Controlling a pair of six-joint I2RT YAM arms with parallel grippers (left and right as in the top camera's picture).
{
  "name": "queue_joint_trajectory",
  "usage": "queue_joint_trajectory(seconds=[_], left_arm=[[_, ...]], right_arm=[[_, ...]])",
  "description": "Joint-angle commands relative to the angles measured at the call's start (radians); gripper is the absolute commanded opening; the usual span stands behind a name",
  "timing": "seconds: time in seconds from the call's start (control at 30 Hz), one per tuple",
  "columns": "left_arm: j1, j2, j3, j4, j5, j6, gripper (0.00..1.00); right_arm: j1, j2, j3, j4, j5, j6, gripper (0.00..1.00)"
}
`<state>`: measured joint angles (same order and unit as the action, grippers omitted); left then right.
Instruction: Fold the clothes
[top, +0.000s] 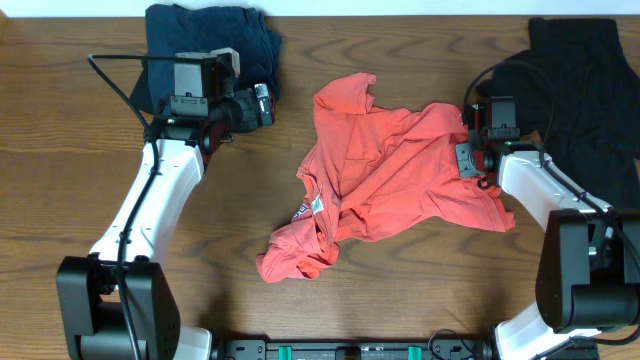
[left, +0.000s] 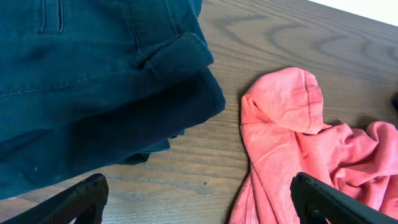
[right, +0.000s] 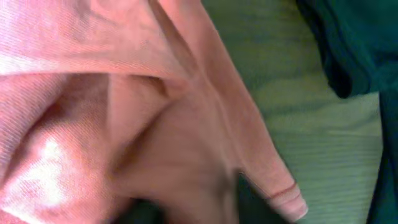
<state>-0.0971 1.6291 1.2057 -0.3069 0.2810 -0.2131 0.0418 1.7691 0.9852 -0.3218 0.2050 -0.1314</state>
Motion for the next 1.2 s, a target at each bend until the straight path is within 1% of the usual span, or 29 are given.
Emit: queue_joint_trajectory(seconds=[0.0,0.1,0.2,0.33,0.53,0.7,0.77,0.87,1.03,1.17], left_arm=[[0.000,0.017,0.006,0.003,-0.013,0.002,0.95],[0.000,0.017,0.006,0.003,-0.013,0.002,0.95],[0.000,0.017,0.006,0.002,-0.013,0.001,0.95],[0.000,0.017,0.006,0.002,-0.010,-0.011,0.95],[-0.001,0.017,0.006,0.002,0.074,-0.010,0.95],[-0.006,0.017,0.006,0.015,0.138,-0.008,0.95],[-0.024,0.017,0.006,0.032,0.139,0.006,0.95],[-0.063,0.017,0.008,0.064,0.136,0.041,0.95],[-0.119,0.024,0.024,0.076,0.037,0.063,0.98],[-0.150,0.085,0.074,0.064,0.031,0.081,0.99]], right_arm=[[0.000,0.002,-0.003,0.019,0.059,0.033,0.03],[-0.006,0.001,0.017,0.016,0.079,0.049,0.01],[-0.006,-0.017,0.080,-0.037,0.076,0.073,0.01],[-0.010,-0.062,0.221,-0.145,0.066,0.075,0.01],[-0.064,-0.082,0.404,-0.273,-0.013,0.070,0.01],[-0.142,-0.082,0.421,-0.278,-0.130,0.071,0.01],[-0.174,-0.082,0.421,-0.285,-0.189,0.071,0.01],[-0.201,-0.082,0.421,-0.285,-0.227,0.071,0.01],[-0.205,-0.082,0.421,-0.288,-0.240,0.071,0.01],[-0.203,-0.082,0.421,-0.292,-0.240,0.071,0.01]])
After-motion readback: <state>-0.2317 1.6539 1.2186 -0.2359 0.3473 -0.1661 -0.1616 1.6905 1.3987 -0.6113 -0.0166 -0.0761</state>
